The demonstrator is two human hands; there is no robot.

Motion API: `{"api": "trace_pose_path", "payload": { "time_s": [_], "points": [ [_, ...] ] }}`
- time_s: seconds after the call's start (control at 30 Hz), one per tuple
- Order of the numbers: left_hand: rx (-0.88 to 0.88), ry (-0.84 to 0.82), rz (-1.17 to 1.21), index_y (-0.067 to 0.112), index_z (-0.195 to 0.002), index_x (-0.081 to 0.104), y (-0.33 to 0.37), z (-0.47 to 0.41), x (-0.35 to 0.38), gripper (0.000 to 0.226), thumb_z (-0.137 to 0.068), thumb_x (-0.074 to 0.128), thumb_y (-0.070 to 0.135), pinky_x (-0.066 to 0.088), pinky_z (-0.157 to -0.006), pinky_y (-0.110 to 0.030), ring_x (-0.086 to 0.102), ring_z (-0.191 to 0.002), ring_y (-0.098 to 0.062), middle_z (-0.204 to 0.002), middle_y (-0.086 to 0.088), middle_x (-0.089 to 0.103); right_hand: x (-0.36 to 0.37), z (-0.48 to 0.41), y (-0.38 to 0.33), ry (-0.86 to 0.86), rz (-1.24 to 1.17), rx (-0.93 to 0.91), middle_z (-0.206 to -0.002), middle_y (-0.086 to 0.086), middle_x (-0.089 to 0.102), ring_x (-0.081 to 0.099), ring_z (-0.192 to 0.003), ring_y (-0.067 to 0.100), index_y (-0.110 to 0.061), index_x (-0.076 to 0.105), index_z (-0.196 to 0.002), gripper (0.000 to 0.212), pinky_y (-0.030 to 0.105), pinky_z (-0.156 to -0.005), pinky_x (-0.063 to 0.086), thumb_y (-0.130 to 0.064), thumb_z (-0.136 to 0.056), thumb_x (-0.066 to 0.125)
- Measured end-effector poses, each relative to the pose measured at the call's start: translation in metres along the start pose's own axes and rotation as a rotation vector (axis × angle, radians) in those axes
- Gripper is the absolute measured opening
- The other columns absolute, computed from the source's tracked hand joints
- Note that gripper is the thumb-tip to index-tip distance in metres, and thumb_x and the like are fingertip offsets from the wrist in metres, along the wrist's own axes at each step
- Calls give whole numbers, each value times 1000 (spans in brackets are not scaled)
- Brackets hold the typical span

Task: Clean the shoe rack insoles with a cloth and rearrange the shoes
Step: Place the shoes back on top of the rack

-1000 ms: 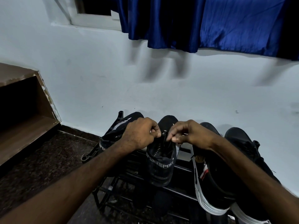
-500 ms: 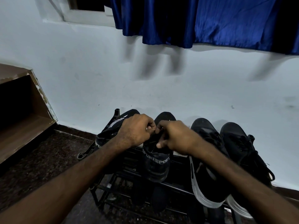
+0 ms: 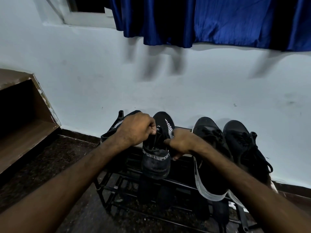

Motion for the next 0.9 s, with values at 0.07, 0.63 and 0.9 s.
{"api": "trace_pose_path", "payload": {
  "time_s": [0.07, 0.63, 0.9],
  "points": [
    [-64, 47, 42, 30, -93, 68, -20, 6, -20, 8, -90, 63, 36, 38, -73, -28, 58, -94, -8, -96, 15, 67, 0, 1, -7, 63, 111, -35, -98, 14, 72, 73, -74, 29, -4, 62, -103, 33, 41, -80, 58, -34, -91, 54],
    [-839, -147, 750, 0, -86, 65, -116, 95, 19, 19, -97, 55, 12, 43, -48, -20, 54, -63, -18, -84, -12, 61, 34, 9, -30, 14, -352, -49, -94, 17, 70, 73, -73, 33, 2, 65, -92, 24, 50, -68, 61, -18, -82, 57],
    [-815, 4, 590, -20, -95, 55, -130, 96, 20, 34, -86, 45, 11, 39, -62, -43, 61, -94, -50, -105, -39, 60, 33, 16, -31, 55, -371, -32, -93, 15, 69, 73, -78, 34, 2, 65, -97, 23, 50, -69, 61, -17, -86, 58]
  ]
}}
Point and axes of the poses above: each hand's wrist, its own z-axis away from the middle knuckle, its own x-axis out of the palm, y = z × x, the point moved 7 cm from there along -z, towards the middle knuckle
